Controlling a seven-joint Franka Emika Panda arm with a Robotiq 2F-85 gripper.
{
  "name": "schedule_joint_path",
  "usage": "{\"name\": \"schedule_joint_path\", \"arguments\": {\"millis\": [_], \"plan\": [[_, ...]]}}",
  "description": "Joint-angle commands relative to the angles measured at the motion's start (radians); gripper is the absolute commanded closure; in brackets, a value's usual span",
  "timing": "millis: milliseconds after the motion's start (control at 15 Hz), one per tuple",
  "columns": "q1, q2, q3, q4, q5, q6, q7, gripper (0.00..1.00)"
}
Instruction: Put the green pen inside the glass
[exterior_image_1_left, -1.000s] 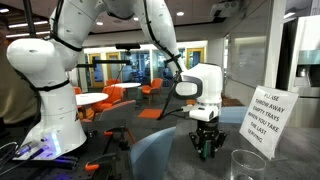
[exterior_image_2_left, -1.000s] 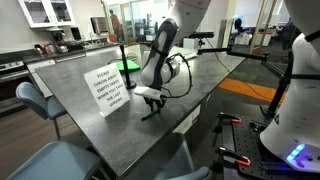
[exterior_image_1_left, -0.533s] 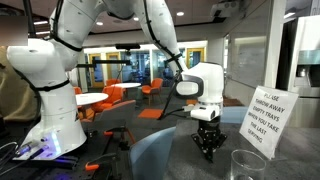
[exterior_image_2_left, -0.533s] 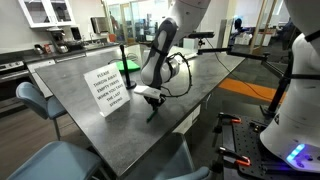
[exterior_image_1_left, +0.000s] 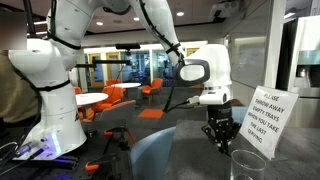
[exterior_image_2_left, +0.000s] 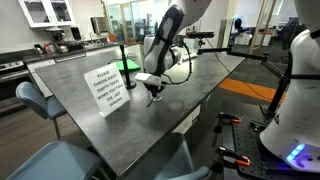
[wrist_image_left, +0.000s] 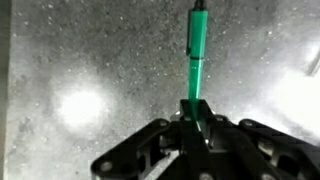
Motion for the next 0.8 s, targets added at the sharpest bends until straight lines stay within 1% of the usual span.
{"name": "schedule_joint_path", "arguments": {"millis": [0, 267, 333, 400, 600, 733], "plan": [[0.067, -0.058, -0.081, -0.029, -0.114, 0.0, 0.016, 0.97], [0.114, -0.089, -0.153, -0.007, -0.245, -0.025, 0.042, 0.97], [0.146, -0.086, -0.198, 0.001, -0.301, -0.024, 0.076, 0.97], [0.163, -0.08, -0.228, 0.012, -0.343, -0.017, 0.104, 0.97], [0.24, -0.038, -0.358, 0.069, -0.49, -0.014, 0.27, 0.97], [0.269, -0.014, -0.412, 0.104, -0.557, -0.029, 0.342, 0.97]]}}
